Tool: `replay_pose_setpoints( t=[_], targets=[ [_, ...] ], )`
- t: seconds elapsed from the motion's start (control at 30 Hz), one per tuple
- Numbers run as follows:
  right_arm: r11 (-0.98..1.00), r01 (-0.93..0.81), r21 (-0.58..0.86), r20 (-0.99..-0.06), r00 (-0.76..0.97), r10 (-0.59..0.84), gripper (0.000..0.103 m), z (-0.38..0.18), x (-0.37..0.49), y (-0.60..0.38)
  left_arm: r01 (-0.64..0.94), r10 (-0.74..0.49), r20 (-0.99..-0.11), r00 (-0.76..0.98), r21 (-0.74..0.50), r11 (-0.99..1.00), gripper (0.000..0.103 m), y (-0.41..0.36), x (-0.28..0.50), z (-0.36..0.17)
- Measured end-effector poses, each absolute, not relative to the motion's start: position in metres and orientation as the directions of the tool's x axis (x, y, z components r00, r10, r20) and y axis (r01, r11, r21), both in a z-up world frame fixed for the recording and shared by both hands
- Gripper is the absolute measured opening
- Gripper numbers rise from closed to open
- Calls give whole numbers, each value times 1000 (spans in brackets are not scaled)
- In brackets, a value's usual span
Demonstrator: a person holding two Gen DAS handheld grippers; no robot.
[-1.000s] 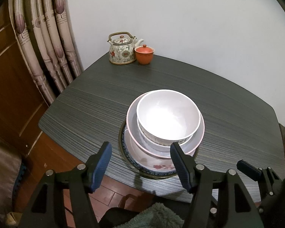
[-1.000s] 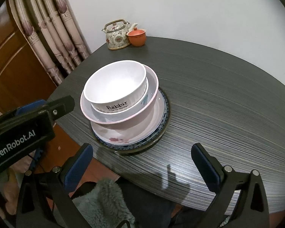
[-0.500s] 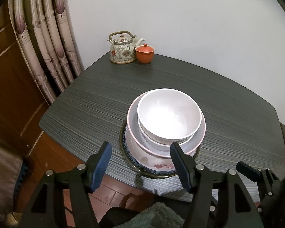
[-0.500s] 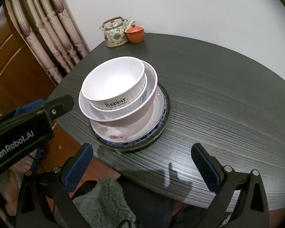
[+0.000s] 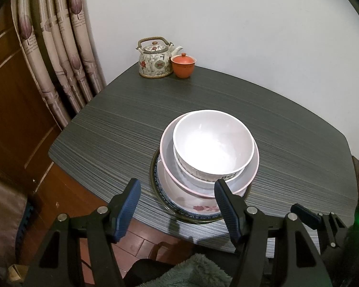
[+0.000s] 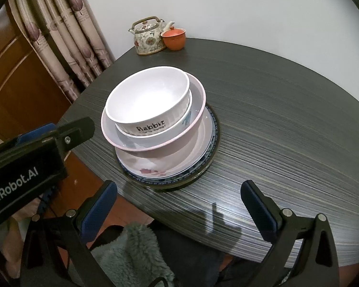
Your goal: Organize plates and bowls
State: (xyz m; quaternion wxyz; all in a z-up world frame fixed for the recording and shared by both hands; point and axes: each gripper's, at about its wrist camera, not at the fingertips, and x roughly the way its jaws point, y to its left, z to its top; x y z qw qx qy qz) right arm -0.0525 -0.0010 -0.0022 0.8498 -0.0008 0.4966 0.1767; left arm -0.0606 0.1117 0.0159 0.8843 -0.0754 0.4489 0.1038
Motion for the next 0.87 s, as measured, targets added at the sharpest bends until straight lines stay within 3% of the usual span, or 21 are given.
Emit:
replay_pose_setpoints(
  t=[0.87],
  targets=[
    [935, -307, 180, -859, 414, 301, 102, -8, -47, 6, -245, 111, -807, 580, -43, 969, 65, 114, -59, 15]
  ],
)
